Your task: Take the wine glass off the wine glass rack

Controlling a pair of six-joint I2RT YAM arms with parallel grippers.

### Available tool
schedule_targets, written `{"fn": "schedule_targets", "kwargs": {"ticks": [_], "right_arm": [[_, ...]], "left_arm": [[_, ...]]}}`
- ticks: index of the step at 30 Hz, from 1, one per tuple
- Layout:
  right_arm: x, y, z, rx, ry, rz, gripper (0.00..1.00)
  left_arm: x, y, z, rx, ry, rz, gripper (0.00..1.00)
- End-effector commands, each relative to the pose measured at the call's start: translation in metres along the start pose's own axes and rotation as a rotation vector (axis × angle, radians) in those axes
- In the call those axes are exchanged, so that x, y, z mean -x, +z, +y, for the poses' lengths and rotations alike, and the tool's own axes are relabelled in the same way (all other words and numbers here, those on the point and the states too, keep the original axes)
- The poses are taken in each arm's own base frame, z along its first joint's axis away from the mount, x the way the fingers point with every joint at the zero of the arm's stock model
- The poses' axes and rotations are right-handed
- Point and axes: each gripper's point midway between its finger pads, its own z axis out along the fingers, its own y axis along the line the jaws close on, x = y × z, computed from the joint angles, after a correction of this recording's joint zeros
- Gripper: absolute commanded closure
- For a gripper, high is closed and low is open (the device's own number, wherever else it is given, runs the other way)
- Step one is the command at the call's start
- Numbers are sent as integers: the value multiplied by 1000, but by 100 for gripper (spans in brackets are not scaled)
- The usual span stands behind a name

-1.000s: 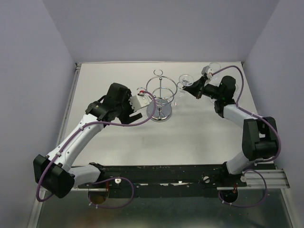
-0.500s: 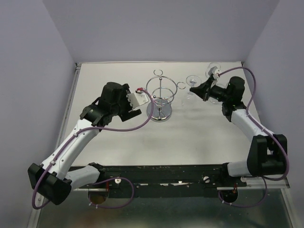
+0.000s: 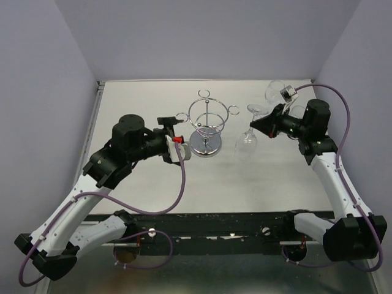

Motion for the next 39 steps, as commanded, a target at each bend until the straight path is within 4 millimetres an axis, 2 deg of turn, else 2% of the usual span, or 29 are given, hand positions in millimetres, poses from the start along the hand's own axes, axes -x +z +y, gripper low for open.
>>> {"fn": "schedule_targets", "kwargs": {"ticks": [1,4,7,11,14,17,19,21,24,30,32,39], "right_arm": [[-14,-13,36,90,285,115,99],[-26,-18,43,81,399,135,99],[-51,-22,54,121,529,188,99],[-90,-28,68,167,787,291,99],[-119,-32,72,161,924,349,99],[-145,-34,72,139,1055,404,99],[-154,-35,74,152,1096,430,99],[-161,-35,73,165,1119,449,99],[-168,-34,72,154,1170,470,99],[-196,-35,71,74,1433,546,99],[-202,-36,71,61,1480,565,99],[-208,-31,66,37,1574,592,99]], "left_arm": [[3,-2,-82,-282,-105,-73,9],[-4,3,-113,-321,-153,-66,9],[2,16,-117,-251,-257,-85,9],[1,30,-133,-301,-373,-69,11],[0,33,-152,-355,-356,-100,11],[1,40,-165,-355,-261,-141,10],[-2,44,-177,-347,-177,-184,5],[4,47,-181,-324,-75,-257,1],[10,48,-195,-347,87,-358,1],[31,51,-211,-292,341,-562,1],[38,54,-211,-270,373,-600,1],[50,57,-237,-324,398,-726,1]]}}
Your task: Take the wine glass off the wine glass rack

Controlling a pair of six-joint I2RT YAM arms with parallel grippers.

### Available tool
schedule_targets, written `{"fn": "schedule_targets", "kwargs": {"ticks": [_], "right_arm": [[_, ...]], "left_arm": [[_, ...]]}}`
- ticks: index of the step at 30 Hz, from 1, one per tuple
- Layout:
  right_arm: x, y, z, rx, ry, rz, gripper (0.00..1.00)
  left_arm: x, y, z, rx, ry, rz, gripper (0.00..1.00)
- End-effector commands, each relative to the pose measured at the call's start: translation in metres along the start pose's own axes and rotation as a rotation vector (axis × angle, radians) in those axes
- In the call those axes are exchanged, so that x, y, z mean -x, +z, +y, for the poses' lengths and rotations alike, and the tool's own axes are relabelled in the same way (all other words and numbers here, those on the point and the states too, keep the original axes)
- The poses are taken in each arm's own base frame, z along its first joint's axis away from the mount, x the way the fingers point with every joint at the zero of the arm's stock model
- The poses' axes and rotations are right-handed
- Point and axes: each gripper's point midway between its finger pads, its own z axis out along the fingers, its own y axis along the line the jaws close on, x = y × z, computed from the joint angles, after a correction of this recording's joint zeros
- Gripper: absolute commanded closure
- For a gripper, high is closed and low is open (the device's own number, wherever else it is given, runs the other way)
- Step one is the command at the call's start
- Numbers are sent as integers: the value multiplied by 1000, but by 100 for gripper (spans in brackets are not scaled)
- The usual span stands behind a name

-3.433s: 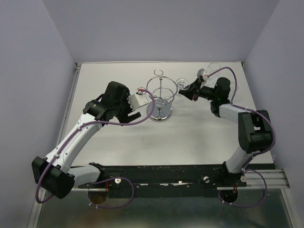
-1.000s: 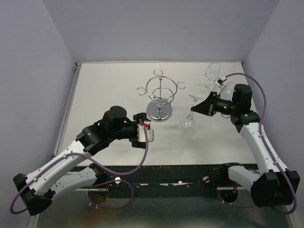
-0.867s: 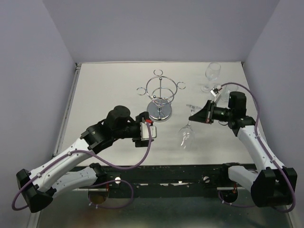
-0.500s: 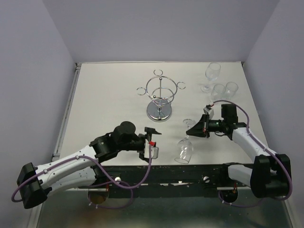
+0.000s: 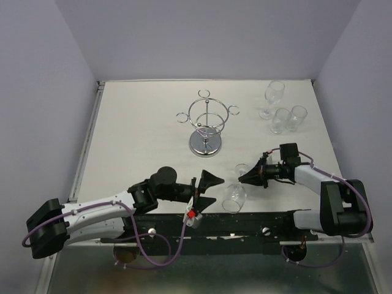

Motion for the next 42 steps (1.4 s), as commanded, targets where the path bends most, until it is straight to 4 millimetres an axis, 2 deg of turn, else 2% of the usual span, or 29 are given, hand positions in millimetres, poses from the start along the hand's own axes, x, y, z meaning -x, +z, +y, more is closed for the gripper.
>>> {"fn": "schedule_targets", "kwargs": {"ticks": [1,11,20,25,29,34,37,40,42], "right_arm": [[-3,-1,11,47,80,56,99],[8,4,5,22,105,30,99],[8,4,-1,7,79,10,99],[5,4,-6,0,79,9,99],[5,5,-11,-10,87,5,99],[10,7,-13,-26,91,-14,99],[15,7,-10,-30,63,-29,99],[15,7,-14,-41,71,-36,99],[15,7,-16,-44,71,-35,93]], "left_arm": [[31,13,0,16,135,-186,1],[28,36,-20,-51,231,-278,1],[24,51,-26,-68,293,-328,2],[21,63,-25,-51,326,-353,1],[19,71,-12,-1,342,-344,2],[18,74,-9,8,357,-337,6],[15,75,-20,-49,377,-334,19],[14,77,-22,-73,377,-335,24],[14,78,-20,-59,385,-341,24]]}}
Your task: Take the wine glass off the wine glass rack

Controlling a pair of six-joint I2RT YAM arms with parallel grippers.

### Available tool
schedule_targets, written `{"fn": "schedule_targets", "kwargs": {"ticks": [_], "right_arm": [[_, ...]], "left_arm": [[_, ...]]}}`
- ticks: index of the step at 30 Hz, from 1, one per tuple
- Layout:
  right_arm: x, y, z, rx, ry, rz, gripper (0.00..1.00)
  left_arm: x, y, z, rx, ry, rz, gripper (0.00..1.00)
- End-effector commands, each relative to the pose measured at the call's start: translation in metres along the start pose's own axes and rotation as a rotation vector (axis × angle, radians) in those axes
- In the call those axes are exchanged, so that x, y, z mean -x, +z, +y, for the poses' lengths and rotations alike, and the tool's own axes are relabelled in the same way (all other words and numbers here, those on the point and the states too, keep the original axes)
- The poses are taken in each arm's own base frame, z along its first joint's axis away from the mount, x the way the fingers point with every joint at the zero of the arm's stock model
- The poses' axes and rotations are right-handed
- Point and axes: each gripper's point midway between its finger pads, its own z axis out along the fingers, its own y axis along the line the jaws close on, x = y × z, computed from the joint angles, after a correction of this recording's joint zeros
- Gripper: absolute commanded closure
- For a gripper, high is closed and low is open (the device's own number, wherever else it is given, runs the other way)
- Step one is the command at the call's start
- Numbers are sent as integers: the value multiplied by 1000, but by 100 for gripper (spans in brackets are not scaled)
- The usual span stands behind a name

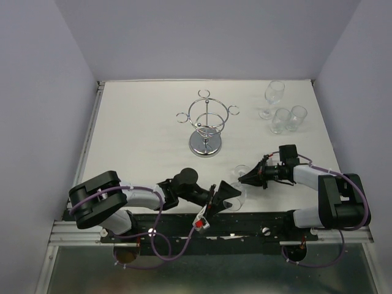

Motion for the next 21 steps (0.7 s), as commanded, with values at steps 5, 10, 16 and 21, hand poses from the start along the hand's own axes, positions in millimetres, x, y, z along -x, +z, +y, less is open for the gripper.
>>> {"fn": "schedule_targets", "kwargs": {"ticks": [5,10,16,21], "right_arm": [[4,-2,5,-3,-63,-10,43],[3,-6,21,19,-134,3,0],[6,-17,50,39,-316,-16,0],[16,-31,68,-24,-547,-119,0]], "left_arm": [[8,5,24,47,103,-43,25],[-1,-8,32,62,45,51,28],[-5,-29,50,99,-140,128,30],[-6,-45,64,147,-337,191,30]]}}
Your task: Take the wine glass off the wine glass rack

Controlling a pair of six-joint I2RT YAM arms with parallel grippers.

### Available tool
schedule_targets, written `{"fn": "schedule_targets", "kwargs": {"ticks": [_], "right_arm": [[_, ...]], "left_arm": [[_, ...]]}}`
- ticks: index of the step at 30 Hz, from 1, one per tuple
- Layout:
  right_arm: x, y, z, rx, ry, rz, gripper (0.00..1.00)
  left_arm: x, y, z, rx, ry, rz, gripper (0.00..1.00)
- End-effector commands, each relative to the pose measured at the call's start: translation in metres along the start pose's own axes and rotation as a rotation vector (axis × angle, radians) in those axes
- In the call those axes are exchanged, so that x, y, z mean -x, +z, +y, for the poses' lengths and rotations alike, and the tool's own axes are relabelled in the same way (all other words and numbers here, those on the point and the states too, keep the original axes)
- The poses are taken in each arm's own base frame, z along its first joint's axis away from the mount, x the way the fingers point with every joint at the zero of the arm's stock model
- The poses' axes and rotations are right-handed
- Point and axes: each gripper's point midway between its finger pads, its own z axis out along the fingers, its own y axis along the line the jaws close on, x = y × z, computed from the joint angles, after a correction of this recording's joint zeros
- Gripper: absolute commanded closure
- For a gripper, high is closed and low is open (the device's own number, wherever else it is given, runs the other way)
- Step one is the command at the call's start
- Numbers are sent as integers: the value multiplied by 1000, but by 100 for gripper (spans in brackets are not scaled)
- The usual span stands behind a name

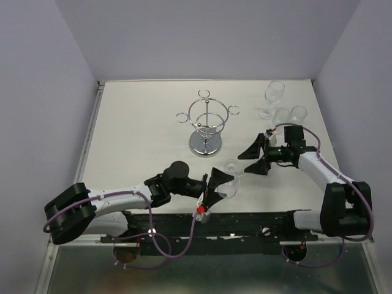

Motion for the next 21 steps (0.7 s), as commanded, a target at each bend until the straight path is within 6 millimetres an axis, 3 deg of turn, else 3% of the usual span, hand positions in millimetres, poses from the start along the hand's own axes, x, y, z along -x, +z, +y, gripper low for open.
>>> {"fn": "schedule_targets", "kwargs": {"ticks": [1,10,15,21], "right_arm": [[12,-15,11,-73,-255,-73,0],[45,-45,34,-219,-706,-257,0],[35,-56,38,-242,-779,-293,0],[25,-73,38,-305,-840,-380,0]], "left_arm": [[4,-13,36,90,-196,62,30],[-16,-39,52,224,-568,225,30],[-26,-51,65,336,-751,266,28],[-46,-67,60,380,-853,332,28]]}}
